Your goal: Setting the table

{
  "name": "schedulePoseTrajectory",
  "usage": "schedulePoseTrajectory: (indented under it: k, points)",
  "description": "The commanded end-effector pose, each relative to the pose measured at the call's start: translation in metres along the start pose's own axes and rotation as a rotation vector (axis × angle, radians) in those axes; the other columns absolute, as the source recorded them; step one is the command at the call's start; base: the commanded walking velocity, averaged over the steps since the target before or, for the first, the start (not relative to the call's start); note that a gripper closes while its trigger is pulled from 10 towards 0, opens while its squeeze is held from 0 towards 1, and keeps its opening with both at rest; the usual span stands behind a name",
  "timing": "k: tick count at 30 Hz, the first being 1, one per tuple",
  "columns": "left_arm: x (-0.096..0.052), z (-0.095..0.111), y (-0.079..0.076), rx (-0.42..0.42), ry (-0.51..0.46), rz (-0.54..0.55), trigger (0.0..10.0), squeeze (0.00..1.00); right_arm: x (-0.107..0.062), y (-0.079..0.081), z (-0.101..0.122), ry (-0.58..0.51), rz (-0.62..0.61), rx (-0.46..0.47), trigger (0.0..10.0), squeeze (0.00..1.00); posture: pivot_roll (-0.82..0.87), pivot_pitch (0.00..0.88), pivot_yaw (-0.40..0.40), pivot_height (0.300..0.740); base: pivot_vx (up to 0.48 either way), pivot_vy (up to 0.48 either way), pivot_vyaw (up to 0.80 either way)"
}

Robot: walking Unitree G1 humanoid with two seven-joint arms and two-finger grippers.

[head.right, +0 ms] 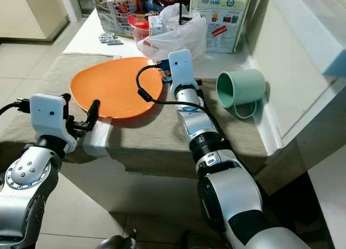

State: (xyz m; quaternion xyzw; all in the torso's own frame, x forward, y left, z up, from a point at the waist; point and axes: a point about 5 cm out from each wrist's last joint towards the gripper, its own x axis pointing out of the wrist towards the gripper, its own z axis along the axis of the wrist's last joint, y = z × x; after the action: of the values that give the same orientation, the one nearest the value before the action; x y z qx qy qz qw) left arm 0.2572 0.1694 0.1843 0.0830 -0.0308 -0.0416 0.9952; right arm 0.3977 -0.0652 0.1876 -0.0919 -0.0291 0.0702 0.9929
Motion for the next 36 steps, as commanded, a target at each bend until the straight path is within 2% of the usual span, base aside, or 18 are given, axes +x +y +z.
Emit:
schedulePoseTrajectory:
  k: [1, 16, 19, 20, 24, 29, 33, 36]
  points:
    - [0.001, -0.003, -0.002, 0.011, 0.012, -0.009, 10.0, 0.0, -0.001, 0.002, 0.0, -0.008, 0.016, 0.0, 10.0, 1.0, 0.03, 0.083, 0.038, 0.74, 0.0, 0.0, 0.0]
    - [0.003, -0.003, -0.003, 0.01, 0.007, -0.01, 10.0, 0.0, 0.0, -0.003, 0.009, -0.04, 0.011, -0.007, 10.0, 1.0, 0.03, 0.08, 0.035, 0.74, 0.0, 0.0, 0.0]
    - [0.002, -0.003, -0.003, 0.009, 0.006, -0.011, 10.0, 0.0, 0.0, -0.004, 0.011, -0.043, 0.002, -0.034, 10.0, 1.0, 0.03, 0.08, 0.036, 0.74, 0.0, 0.0, 0.0]
    - [0.002, -0.003, -0.003, 0.009, 0.006, -0.011, 10.0, 0.0, 0.001, -0.004, 0.013, -0.037, 0.005, -0.033, 10.0, 0.0, 0.03, 0.08, 0.036, 0.74, 0.0, 0.0, 0.0]
    - [0.002, -0.003, -0.002, 0.01, 0.006, -0.009, 10.0, 0.0, 0.002, -0.006, 0.024, -0.044, 0.014, -0.034, 10.0, 0.0, 0.03, 0.079, 0.037, 0.74, 0.0, 0.0, 0.0]
    - [0.003, -0.003, -0.003, 0.009, 0.005, -0.01, 10.0, 0.0, 0.004, -0.012, 0.027, -0.005, 0.009, -0.03, 10.0, 0.0, 0.02, 0.078, 0.037, 0.74, 0.0, 0.0, 0.0]
    - [0.004, -0.003, -0.004, 0.006, 0.002, -0.015, 10.0, 0.0, 0.004, -0.013, 0.01, 0.09, 0.018, -0.027, 10.0, 0.0, 0.02, 0.081, 0.039, 0.74, 0.0, 0.0, 0.0]
    - [0.004, -0.003, -0.004, 0.006, 0.002, -0.015, 10.0, 0.0, 0.003, -0.012, 0.005, 0.109, 0.015, -0.031, 10.0, 0.0, 0.02, 0.082, 0.04, 0.74, 0.0, 0.0, 0.0]
